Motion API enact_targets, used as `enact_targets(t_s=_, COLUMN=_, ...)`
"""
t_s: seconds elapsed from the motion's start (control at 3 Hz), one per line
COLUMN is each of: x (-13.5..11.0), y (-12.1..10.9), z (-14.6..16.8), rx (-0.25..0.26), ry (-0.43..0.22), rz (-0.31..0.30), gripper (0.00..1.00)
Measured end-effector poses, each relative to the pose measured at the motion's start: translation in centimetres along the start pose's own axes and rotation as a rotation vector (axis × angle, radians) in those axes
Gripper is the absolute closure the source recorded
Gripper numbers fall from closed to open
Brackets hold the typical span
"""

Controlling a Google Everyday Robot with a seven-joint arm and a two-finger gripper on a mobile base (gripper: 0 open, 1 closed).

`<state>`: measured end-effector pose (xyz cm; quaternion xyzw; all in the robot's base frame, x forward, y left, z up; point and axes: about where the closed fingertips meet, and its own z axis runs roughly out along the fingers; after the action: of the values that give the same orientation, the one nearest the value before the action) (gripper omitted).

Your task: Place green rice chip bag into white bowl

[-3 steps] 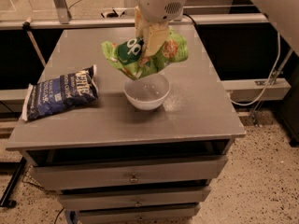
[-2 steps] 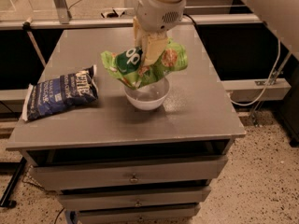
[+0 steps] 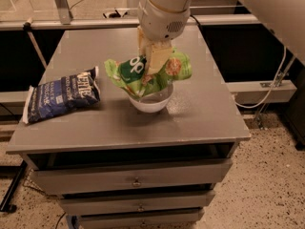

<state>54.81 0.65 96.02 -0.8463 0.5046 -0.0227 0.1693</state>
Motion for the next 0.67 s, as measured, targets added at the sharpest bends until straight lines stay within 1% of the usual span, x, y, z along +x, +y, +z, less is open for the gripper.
enact_targets(t_s=0.33, x=-0.11, y=-0.14, z=0.04, rx=0.005, ry=-0.001, rz=-0.002, gripper=0.84)
enact_targets(t_s=0.67, x=-0.25, y=-0.3, z=0.11, rx=0.011, ry=-0.002, rz=-0.004, gripper=0.53)
